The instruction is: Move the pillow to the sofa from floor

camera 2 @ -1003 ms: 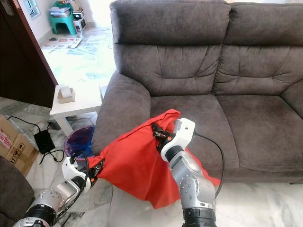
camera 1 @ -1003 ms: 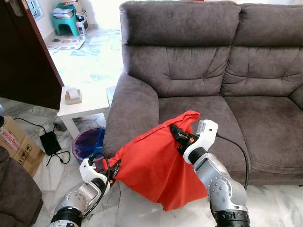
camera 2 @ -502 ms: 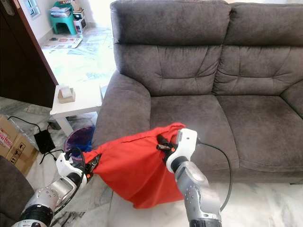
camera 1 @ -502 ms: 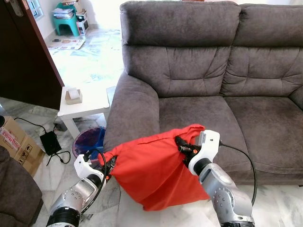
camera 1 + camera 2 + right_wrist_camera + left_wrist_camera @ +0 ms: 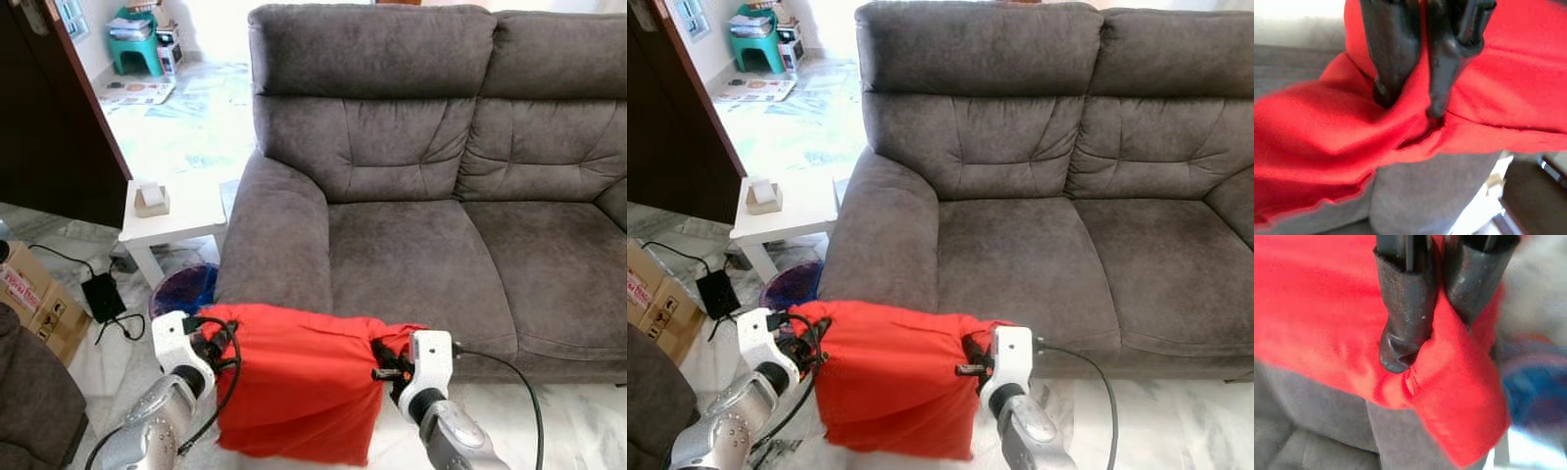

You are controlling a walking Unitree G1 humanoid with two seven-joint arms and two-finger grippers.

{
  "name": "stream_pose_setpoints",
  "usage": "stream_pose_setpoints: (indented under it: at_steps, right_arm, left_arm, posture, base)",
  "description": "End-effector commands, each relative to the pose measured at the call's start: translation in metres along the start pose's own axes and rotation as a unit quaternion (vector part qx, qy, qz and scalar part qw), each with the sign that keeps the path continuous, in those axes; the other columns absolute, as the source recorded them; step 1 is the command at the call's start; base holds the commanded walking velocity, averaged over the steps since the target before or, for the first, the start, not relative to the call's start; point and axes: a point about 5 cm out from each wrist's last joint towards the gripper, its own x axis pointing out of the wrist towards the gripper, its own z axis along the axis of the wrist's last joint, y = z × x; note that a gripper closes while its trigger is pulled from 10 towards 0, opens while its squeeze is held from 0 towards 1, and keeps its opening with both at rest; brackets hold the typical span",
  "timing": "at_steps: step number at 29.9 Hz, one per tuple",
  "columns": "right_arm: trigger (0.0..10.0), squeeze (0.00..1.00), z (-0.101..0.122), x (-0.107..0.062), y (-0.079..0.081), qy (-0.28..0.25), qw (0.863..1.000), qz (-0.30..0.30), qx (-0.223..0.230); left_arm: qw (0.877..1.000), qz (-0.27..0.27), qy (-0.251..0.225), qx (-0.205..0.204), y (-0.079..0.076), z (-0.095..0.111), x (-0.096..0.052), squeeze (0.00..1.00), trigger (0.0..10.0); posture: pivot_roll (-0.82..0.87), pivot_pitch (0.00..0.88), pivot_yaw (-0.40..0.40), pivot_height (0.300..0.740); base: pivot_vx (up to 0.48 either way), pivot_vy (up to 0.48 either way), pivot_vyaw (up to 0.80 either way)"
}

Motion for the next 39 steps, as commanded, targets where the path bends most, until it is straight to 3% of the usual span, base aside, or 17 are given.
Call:
stream_pose_setpoints:
  at_steps: [1,7,10,15,25,39]
  right_arm:
    - [10.0,0.0,0.019,0.0,0.003,-0.062,0.997,0.011,-0.033]
    - [10.0,0.0,0.021,0.002,0.006,-0.073,0.997,0.012,-0.023]
    - [10.0,0.0,0.02,0.002,0.008,-0.072,0.997,0.016,-0.033]
    - [10.0,0.0,0.016,0.001,0.004,-0.073,0.997,0.004,-0.033]
    - [10.0,0.0,0.016,0.003,0.005,-0.073,0.997,0.002,-0.036]
    - [10.0,0.0,0.024,0.005,0.0,-0.09,0.996,-0.013,-0.024]
  left_arm:
    - [0.997,-0.004,-0.049,0.061,-0.003,0.019,-0.002,0.0,10.0]
    - [0.993,-0.026,-0.04,0.104,-0.01,0.012,-0.005,0.0,10.0]
    - [0.994,-0.016,-0.05,0.099,-0.01,0.013,-0.006,0.0,10.0]
    - [0.989,-0.008,-0.066,0.128,-0.013,0.017,-0.003,0.0,10.0]
    - [0.988,-0.009,-0.073,0.133,-0.015,0.018,-0.001,0.0,10.0]
    - [0.988,-0.003,-0.071,0.14,-0.012,0.018,-0.001,0.0,10.0]
  posture:
    - [0.06,0.088,0.011,0.74]
    - [0.07,0.085,0.011,0.74]
    - [0.06,0.076,0.01,0.74]
    - [0.07,0.064,0.01,0.74]
    - [0.07,0.054,0.013,0.74]
    - [0.07,0.079,0.014,0.74]
  base:
    - [0.0,0.0,0.0]
    - [0.0,0.0,0.0]
    - [0.0,0.0,0.0]
    - [0.0,0.0,0.0]
    - [0.0,0.0,0.0]
    - [0.0,-0.347,0.0]
